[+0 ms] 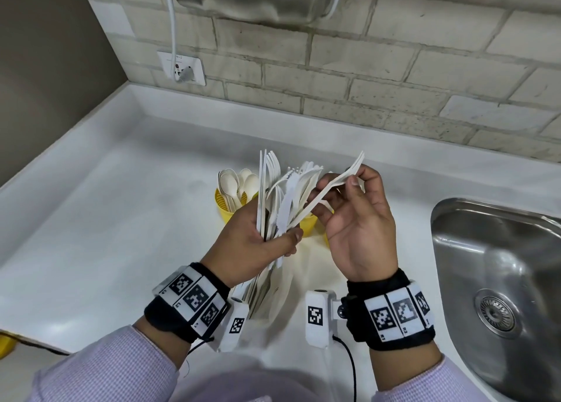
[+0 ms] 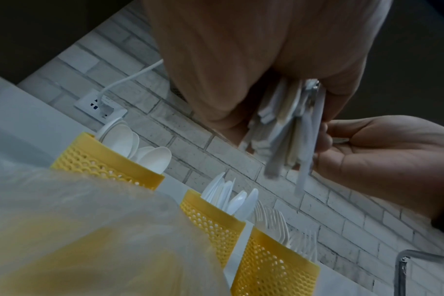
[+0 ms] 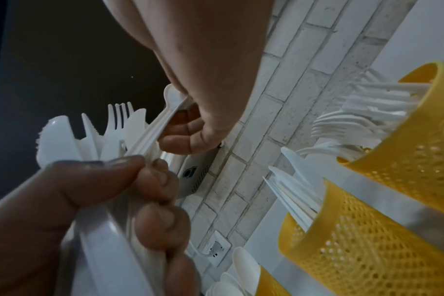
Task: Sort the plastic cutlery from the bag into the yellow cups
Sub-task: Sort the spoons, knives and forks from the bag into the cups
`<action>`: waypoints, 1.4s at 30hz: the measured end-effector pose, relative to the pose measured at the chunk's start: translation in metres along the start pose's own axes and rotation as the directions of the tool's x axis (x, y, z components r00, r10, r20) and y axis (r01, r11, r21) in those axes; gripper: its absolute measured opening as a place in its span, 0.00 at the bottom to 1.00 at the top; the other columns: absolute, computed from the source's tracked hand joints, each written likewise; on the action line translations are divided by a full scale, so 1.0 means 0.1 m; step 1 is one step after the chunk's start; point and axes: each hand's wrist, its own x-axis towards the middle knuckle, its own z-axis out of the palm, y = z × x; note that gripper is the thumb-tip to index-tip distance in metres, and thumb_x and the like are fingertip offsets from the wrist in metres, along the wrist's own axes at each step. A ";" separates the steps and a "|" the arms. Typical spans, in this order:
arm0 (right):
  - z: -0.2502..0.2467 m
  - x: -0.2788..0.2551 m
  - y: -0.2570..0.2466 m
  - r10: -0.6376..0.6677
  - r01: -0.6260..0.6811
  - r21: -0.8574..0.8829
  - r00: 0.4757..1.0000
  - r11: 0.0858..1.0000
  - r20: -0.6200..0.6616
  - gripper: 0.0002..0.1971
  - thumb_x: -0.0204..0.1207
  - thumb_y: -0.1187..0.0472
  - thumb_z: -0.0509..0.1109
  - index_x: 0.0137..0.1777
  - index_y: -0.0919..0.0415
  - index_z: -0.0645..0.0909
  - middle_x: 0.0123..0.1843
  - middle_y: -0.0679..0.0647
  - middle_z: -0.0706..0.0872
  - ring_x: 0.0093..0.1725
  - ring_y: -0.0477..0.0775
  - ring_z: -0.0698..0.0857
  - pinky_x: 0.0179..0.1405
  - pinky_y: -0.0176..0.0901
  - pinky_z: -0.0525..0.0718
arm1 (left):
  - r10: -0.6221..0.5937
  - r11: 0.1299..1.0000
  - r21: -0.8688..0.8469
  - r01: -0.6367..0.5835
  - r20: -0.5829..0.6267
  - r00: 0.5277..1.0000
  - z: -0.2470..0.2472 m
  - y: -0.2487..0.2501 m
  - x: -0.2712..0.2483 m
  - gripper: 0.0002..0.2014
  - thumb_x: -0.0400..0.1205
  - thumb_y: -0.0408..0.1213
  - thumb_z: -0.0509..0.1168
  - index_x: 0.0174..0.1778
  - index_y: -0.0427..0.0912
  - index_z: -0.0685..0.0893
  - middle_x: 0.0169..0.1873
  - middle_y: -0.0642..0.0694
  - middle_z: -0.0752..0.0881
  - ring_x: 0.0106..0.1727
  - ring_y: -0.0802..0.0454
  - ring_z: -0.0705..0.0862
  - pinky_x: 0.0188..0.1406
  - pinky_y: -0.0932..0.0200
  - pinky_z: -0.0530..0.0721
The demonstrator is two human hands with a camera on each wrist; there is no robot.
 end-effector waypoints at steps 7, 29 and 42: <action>0.03 0.01 -0.08 0.077 -0.079 0.113 0.997 0.991 0.019 0.07 0.89 0.64 0.57 0.57 0.54 0.76 0.49 0.63 0.86 0.47 0.61 0.86 0.49 0.53 0.88 | 0.024 0.998 -0.061 -0.021 0.048 0.999 -0.05 0.04 -0.01 0.01 0.81 0.27 0.71 0.46 0.34 0.86 0.35 0.42 0.88 0.34 0.41 0.88 0.33 0.61 0.85; -0.02 0.16 -0.23 0.098 -0.073 0.166 0.984 0.983 -0.146 0.08 0.89 0.58 0.57 0.53 0.52 0.78 0.34 0.53 0.73 0.28 0.50 0.68 0.30 0.42 0.71 | -0.017 0.999 -0.037 0.018 0.031 0.999 -0.15 0.05 -0.03 0.06 0.82 0.30 0.70 0.51 0.32 0.84 0.33 0.43 0.87 0.28 0.40 0.83 0.33 0.32 0.85; 0.26 -0.05 -0.16 -0.056 0.057 -0.381 0.998 0.923 0.014 0.06 0.82 0.59 0.64 0.53 0.62 0.77 0.26 0.44 0.63 0.25 0.47 0.60 0.28 0.42 0.64 | 0.007 0.999 0.038 -0.005 -0.046 0.999 -0.19 0.05 -0.08 0.06 0.80 0.34 0.72 0.46 0.35 0.84 0.28 0.47 0.87 0.26 0.42 0.83 0.32 0.51 0.85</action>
